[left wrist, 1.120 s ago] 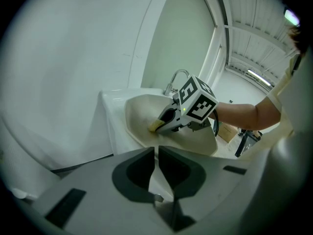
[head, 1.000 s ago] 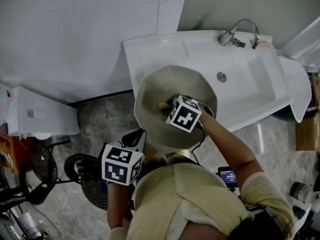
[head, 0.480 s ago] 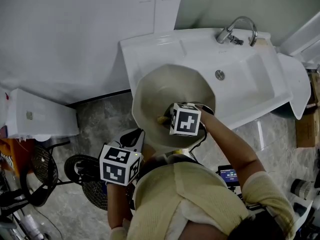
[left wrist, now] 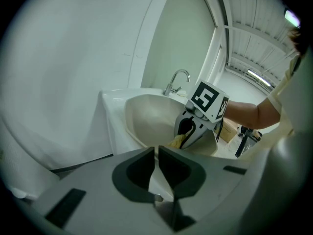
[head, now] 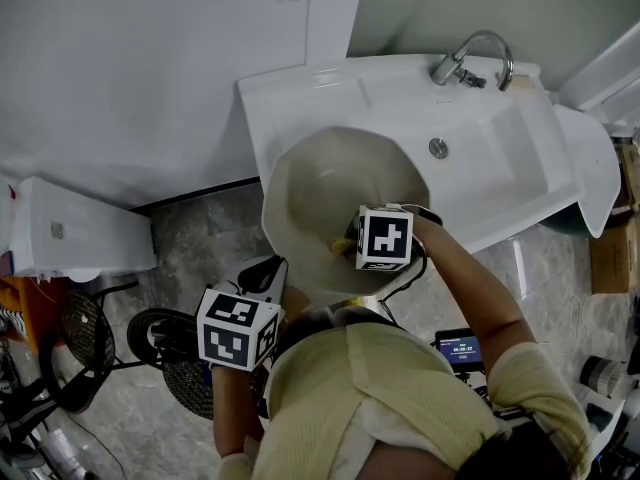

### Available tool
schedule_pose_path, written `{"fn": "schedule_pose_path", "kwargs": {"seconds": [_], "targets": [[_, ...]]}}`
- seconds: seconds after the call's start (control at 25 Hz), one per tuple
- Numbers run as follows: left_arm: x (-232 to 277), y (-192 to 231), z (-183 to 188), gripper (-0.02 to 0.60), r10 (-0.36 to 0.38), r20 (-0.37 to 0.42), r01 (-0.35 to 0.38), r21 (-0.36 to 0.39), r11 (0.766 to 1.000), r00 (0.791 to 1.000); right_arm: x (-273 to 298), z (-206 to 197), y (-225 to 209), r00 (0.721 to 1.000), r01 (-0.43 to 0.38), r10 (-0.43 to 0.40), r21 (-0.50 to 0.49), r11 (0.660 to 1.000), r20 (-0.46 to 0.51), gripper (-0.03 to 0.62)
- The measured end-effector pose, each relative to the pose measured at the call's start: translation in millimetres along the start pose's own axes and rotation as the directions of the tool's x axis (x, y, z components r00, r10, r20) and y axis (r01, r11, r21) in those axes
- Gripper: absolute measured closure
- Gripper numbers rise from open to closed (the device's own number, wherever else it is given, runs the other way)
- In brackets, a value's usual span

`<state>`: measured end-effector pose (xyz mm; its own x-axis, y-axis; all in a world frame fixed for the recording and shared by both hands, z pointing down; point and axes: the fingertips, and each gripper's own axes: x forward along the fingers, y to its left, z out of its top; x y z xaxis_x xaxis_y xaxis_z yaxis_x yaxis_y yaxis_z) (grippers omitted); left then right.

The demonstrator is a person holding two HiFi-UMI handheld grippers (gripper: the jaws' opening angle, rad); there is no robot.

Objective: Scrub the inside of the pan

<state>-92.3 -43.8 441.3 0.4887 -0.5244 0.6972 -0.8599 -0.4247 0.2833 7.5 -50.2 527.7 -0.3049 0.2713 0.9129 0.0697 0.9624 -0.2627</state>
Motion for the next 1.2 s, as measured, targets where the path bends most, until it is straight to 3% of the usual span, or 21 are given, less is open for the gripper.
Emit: {"fn": "schedule_pose_path", "kwargs": {"seconds": [0.24,0.76,1.2], "targets": [[-0.5,-0.4,0.0,0.506,0.000,-0.003,0.000,0.006,1.000,1.000,-5.7,-20.5,-5.0,0.999,0.001,0.001,0.052,0.999,-0.037,0.520],[0.6,-0.2,0.0,0.506,-0.005,-0.005,0.005,0.010,1.000,1.000,-19.5,-38.8,-36.3,0.990,0.113,-0.101,0.130,0.985,-0.096,0.520],[0.7,-0.5,0.3,0.506,-0.011,-0.006,0.011,0.006,1.000,1.000,-29.8,-36.0,-78.8,0.956,0.290,-0.266,0.256,0.922,-0.123,0.520]]}}
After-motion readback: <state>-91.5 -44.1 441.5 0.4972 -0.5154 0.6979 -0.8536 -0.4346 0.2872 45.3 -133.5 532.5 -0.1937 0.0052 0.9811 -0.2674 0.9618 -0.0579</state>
